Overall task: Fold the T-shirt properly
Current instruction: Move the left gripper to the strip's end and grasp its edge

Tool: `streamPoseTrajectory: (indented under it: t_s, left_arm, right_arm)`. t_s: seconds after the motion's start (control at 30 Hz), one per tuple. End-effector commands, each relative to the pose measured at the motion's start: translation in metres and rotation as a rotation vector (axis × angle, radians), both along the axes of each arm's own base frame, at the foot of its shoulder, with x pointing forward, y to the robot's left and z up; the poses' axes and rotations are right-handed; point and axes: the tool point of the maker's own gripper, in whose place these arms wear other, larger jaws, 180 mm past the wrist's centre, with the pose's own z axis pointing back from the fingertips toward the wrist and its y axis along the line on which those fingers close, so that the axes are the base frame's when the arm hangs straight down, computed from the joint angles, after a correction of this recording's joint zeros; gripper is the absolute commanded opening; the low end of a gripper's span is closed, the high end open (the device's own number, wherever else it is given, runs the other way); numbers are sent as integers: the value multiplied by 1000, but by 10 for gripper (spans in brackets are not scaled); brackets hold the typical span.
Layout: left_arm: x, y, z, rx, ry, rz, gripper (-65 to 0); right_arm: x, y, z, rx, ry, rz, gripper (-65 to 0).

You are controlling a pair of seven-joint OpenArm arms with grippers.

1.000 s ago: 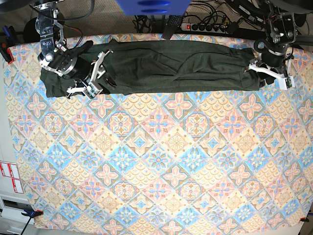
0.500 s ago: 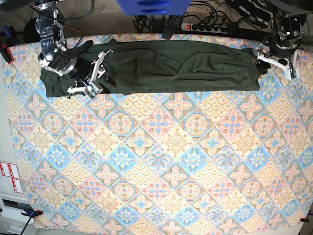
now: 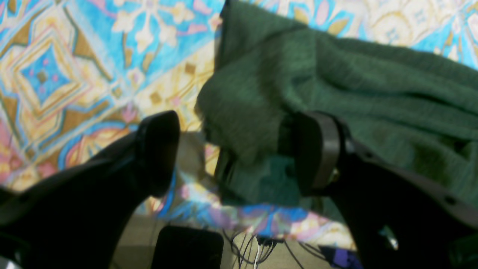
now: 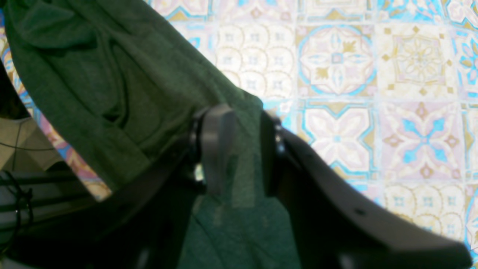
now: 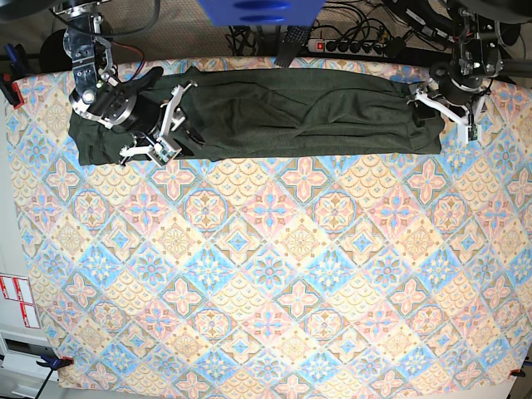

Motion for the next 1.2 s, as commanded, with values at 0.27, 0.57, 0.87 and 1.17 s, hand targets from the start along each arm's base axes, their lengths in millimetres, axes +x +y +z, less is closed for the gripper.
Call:
streamPoseTrajectory:
  t_s: [0.27,0.57,0.87,1.17]
  left_arm:
    - [-4,14,-14,5,28,39,-158]
    - [-5,-16,-40,-50,88,-17,-164]
    - [-9,-65,-53,-135,106,-71,-212]
    - [-6,-87,-50,-184,85,-179,-631]
  right_arm:
    - [5,2,10,26,-33,4,-497]
    - [5,2,10,26,-33,4,-497]
    - [5,2,11,26,-35,4,-497]
    - [5,2,11,26,-35,4,-497]
